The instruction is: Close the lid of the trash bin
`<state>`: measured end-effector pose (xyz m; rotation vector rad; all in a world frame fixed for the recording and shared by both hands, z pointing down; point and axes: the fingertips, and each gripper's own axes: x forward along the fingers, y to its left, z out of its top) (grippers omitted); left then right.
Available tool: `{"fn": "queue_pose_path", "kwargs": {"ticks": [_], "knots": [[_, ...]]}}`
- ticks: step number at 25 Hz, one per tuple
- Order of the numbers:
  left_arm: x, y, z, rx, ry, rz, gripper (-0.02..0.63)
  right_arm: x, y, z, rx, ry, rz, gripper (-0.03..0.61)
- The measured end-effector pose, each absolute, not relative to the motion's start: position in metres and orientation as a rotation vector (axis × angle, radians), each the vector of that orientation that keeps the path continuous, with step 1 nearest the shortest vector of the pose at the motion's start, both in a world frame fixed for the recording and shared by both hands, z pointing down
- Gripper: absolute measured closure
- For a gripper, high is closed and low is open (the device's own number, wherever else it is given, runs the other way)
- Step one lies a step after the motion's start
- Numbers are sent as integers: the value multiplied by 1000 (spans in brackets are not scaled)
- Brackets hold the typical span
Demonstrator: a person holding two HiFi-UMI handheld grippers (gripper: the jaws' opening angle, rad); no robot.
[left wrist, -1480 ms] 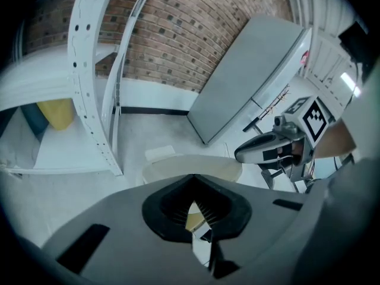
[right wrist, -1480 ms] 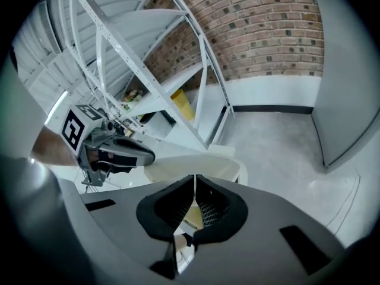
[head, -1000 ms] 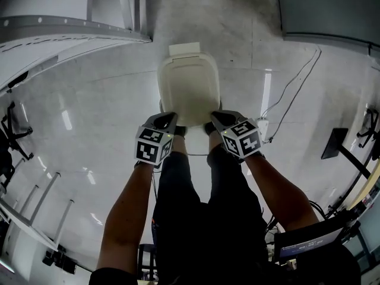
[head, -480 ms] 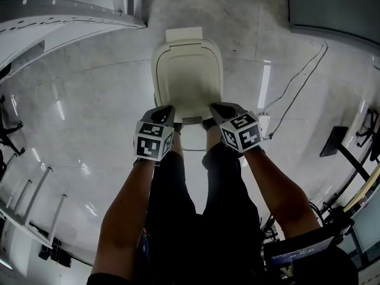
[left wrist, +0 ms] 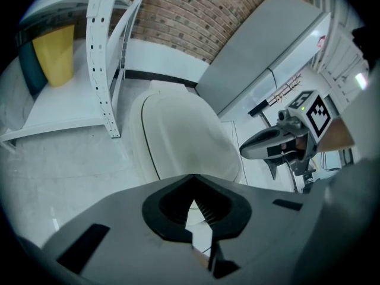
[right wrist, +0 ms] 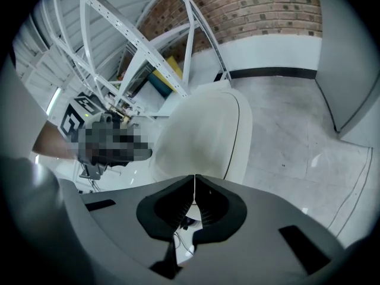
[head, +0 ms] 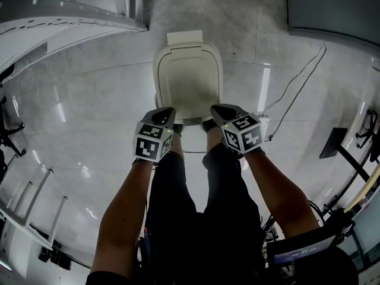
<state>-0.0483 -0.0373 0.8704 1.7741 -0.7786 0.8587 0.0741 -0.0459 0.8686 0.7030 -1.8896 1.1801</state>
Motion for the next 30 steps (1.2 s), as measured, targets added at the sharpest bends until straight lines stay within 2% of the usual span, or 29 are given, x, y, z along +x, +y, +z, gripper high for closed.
{"fn": "queue_pose_path", "kwargs": {"ticks": [9,18,24,30], "knots": [[-46,-89,759,1857,-886,629,618,70,-108,756,797,-2066,1104,569],[-58,-185,538,2185,-1087,278,618,51,-210,544,921,-2474,885,569],[-72,-177,387,2293,-1244,94,618,54,-206,396,986,-2652,764,569],[-73,-173,280,2431,-1367,-45,618,74,-199,309,1069,-2774,669,569]]}}
